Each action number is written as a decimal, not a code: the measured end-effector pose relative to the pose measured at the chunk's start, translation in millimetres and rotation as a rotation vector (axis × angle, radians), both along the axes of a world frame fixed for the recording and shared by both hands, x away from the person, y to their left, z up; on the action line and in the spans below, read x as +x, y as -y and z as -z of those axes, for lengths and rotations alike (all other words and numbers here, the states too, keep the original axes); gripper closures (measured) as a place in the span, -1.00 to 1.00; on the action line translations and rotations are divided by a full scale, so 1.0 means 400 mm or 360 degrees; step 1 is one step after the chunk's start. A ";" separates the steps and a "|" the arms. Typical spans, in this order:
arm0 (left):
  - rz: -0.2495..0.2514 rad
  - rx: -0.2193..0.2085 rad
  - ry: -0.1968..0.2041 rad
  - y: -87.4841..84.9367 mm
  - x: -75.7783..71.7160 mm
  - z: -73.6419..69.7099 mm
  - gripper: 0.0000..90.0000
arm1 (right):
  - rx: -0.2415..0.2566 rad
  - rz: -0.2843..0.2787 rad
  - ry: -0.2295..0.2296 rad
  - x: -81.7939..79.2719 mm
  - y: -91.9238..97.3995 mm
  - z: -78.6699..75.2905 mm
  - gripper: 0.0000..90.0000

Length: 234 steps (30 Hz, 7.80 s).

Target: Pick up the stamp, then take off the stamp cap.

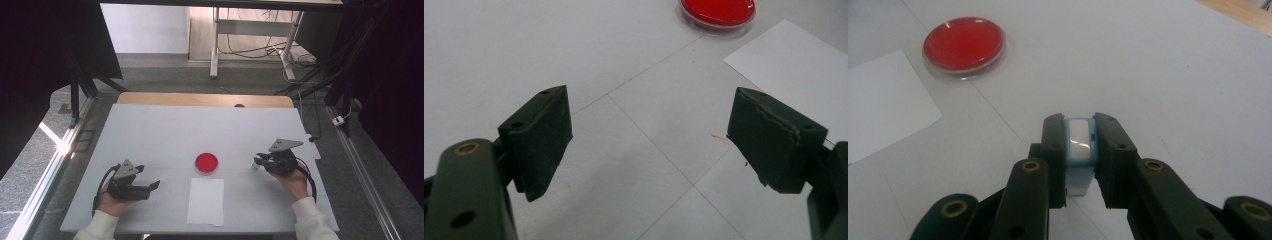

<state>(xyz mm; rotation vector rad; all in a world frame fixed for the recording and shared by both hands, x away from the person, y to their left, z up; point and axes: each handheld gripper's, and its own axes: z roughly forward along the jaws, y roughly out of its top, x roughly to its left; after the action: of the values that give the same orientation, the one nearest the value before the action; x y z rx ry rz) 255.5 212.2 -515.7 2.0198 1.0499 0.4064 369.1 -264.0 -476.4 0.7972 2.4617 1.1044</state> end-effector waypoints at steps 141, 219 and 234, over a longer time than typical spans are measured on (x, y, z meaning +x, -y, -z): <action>0.0096 0.0025 0.0091 0.088 0.003 -0.022 -0.58 | 0.0453 -0.0259 0.0016 -0.116 -0.269 -0.024 0.67; 0.0339 0.0096 0.0100 0.300 0.082 -0.050 -0.56 | 0.0491 -0.0230 0.0082 -0.120 -0.268 -0.022 0.66; 0.0361 0.0100 0.0095 0.338 0.094 -0.049 -0.56 | 0.0512 -0.0211 0.0075 -0.118 -0.268 -0.020 0.66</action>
<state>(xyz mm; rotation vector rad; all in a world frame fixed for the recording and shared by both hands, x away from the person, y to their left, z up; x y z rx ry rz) 292.9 77.1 -496.1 2.1407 0.7696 0.3808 321.9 -156.9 -468.5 0.6917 2.3576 1.5772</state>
